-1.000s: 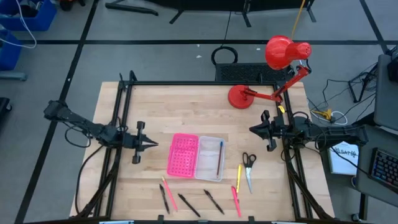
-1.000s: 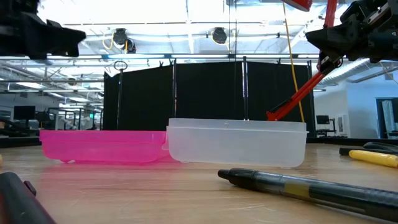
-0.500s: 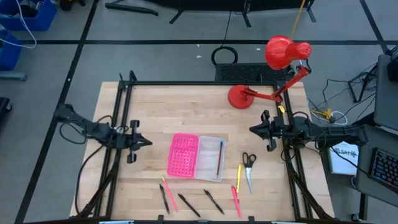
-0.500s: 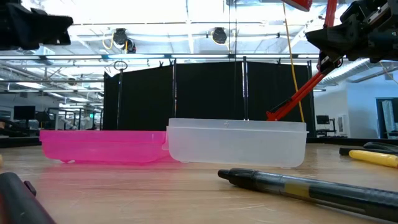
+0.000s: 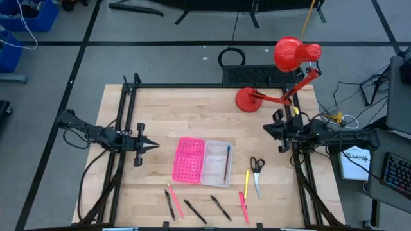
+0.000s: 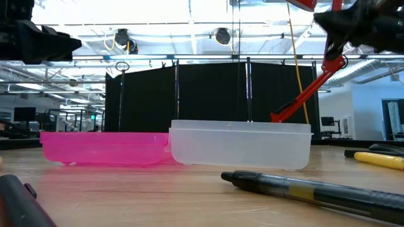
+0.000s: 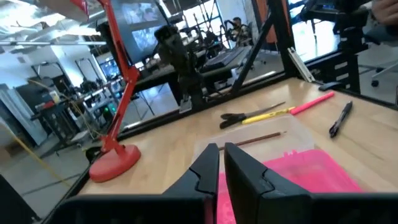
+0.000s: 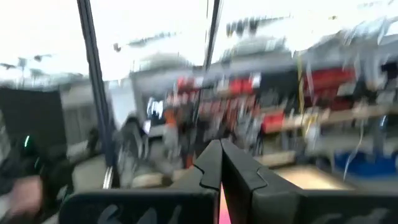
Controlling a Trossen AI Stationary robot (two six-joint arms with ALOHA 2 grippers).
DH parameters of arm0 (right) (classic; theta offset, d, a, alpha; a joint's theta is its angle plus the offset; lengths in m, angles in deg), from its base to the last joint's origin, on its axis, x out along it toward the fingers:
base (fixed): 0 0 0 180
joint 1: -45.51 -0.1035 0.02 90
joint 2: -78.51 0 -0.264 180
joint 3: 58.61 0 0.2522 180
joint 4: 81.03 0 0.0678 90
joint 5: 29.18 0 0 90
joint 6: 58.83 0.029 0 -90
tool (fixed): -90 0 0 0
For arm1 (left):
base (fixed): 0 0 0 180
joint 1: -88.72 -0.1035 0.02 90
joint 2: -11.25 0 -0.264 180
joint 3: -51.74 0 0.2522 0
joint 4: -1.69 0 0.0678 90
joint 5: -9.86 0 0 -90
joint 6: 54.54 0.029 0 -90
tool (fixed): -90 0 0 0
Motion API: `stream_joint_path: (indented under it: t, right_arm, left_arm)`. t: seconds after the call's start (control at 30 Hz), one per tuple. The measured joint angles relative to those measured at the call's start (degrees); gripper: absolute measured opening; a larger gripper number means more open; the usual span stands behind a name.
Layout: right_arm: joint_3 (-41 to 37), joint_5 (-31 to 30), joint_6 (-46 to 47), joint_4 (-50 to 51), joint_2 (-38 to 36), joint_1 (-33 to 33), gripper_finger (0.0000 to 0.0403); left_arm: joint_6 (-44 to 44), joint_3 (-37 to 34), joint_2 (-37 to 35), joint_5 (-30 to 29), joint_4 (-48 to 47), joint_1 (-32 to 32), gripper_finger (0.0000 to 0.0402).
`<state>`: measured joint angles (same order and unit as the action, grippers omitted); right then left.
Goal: Pick & place school supplies into a supply box
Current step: Put the black scissors into the pink box
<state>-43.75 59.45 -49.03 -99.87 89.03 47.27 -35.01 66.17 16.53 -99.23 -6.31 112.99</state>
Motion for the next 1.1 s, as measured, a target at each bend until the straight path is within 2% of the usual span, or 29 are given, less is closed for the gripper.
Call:
stream_joint_path:
  t: [0.1, 0.17, 0.2, 0.33, 0.47, 0.6, 0.8, 0.97, 1.1]
  right_arm:
    - [3.0, 1.8, 1.1, -0.5, 0.7, -0.5, 0.0000]
    - [6.7, 3.7, 1.3, 6.5, 3.3, -2.1, 0.0000]
    - [9.3, 2.7, 1.5, 8.7, 5.3, -3.3, 0.0000]
    - [20.1, -8.2, 2.0, 17.9, 18.1, -10.0, 0.0000]
    - [35.4, -15.7, 7.9, 36.1, 34.2, -16.6, 0.0000]
    - [51.3, -22.5, 18.3, 57.7, 49.0, -21.1, 0.0000]
    - [72.6, -24.1, 37.3, 83.8, 65.5, -25.3, 0.0000]
    - [82.8, -24.0, 52.5, 98.1, 73.6, -28.8, 0.0000]
    - [83.8, -21.8, 66.7, 106.5, 76.5, -30.7, 0.0000]
  left_arm:
    - [-0.2, 0.0, 0.0, 0.0, 0.3, 0.0, 0.0035]
    - [-0.6, 0.0, 0.0, 0.0, 0.4, 0.0, 0.0035]
    - [-0.6, 0.0, 0.0, 0.0, 0.4, 0.0, 0.0035]
    - [1.1, 0.0, 0.0, -0.5, 1.7, 0.0, 0.0035]
    - [4.3, 0.0, 0.0, -0.5, 5.2, 0.0, 0.0035]
    - [7.5, 0.0, 0.0, -0.6, 7.4, 0.0, 0.0035]
    - [9.1, 0.0, 0.0, -0.7, 7.9, 0.0, 0.0035]
    - [9.2, 0.0, 0.0, -1.0, 7.8, 0.0, 0.0035]
    - [9.3, 0.0, 0.0, -1.0, 7.8, 0.0, 0.0035]
